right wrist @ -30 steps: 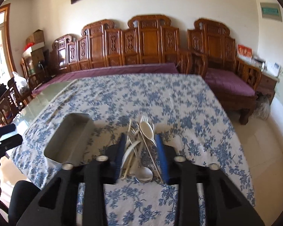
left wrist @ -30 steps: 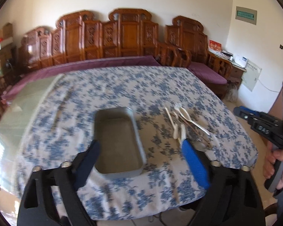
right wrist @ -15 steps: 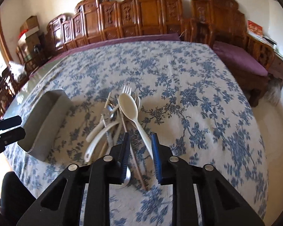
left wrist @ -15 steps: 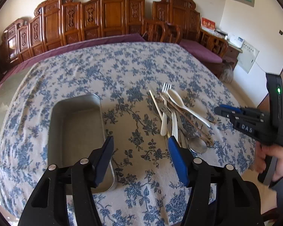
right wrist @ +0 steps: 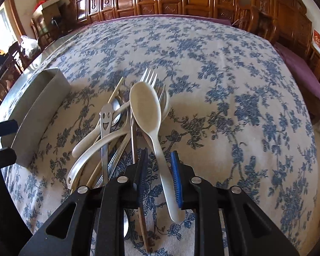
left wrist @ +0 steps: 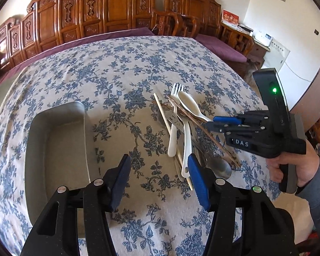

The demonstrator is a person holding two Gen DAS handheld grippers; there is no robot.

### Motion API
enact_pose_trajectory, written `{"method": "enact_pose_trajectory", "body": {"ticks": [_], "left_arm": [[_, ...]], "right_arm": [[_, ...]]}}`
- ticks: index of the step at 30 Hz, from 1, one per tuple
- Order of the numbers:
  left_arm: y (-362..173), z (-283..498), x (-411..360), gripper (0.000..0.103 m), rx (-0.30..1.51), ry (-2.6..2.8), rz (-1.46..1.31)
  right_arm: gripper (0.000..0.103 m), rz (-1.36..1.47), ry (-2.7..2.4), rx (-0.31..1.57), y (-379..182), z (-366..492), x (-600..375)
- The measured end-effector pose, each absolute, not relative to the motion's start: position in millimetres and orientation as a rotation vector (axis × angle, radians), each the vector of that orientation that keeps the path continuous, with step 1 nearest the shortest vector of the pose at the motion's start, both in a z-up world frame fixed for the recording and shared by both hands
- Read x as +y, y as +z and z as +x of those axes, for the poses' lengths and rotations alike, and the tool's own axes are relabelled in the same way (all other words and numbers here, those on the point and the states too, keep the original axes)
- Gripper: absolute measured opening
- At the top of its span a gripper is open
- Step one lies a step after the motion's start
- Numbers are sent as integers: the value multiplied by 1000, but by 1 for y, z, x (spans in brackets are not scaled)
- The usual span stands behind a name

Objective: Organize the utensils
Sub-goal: 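Reach the right tool into the utensil pile and grasp the white plastic spoon, then grasp a light wooden chopstick with the left tool while the right tool holds the spoon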

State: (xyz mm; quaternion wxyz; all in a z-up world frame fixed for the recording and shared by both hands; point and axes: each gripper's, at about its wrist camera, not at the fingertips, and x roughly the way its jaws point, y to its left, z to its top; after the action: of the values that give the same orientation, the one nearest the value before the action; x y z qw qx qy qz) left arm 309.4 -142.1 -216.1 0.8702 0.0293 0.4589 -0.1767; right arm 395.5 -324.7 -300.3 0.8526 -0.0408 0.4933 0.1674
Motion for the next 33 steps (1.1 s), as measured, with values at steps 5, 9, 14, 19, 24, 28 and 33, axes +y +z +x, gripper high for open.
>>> {"method": "enact_pose_trajectory", "body": {"ticks": [5,9,14,19,24,28,33], "left_arm": [[-221,315,-149,53,962,-372,75],[-228,320,-158,53,966,-383,83],[-238,330,-172,41,981,-418,108],[-248,345,-182,27,1004,-442,125],[-254,360,-186,27,1027,-447,107],[-257,376,-179,26,1046,-422,53],[-260,391,-175,26,1064,-399,3]], "right_arm": [[10,-29,399,1001,-285,384,-334],[10,14,414,983,-273,373,-345],[10,66,393,951,-264,353,-362],[10,65,335,934,-263,334,-373],[10,87,298,919,-264,322,-385],[10,53,276,924,-267,320,-385],[10,58,270,937,-272,320,-387]]}}
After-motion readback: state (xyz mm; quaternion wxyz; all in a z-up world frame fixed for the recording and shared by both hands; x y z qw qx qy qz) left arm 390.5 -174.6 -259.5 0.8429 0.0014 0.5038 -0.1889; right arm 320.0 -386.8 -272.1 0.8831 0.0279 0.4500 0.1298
